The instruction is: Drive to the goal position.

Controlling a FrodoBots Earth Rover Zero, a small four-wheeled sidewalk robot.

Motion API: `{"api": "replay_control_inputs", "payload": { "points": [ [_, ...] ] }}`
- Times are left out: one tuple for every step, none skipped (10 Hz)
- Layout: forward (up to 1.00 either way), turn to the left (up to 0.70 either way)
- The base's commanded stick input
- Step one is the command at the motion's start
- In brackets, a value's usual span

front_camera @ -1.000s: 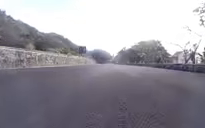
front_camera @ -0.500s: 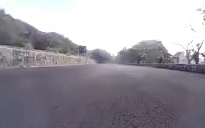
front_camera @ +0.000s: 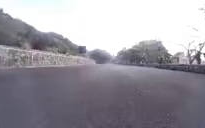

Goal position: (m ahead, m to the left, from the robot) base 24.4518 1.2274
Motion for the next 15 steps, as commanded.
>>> {"api": "replay_control_inputs", "payload": {
  "points": [
    [0.70, 0.00],
    [0.70, 0.00],
    [0.70, 0.00],
    [0.70, 0.00],
    [0.70, 0.00],
    [0.70, 0.00],
    [0.70, 0.00],
    [0.70, 0.00],
    [0.70, 0.00],
    [0.70, 0.00],
    [0.70, 0.00],
    [0.70, 0.00],
    [0.70, 0.00],
    [0.70, 0.00],
    [0.70, 0.00]
  ]
}}
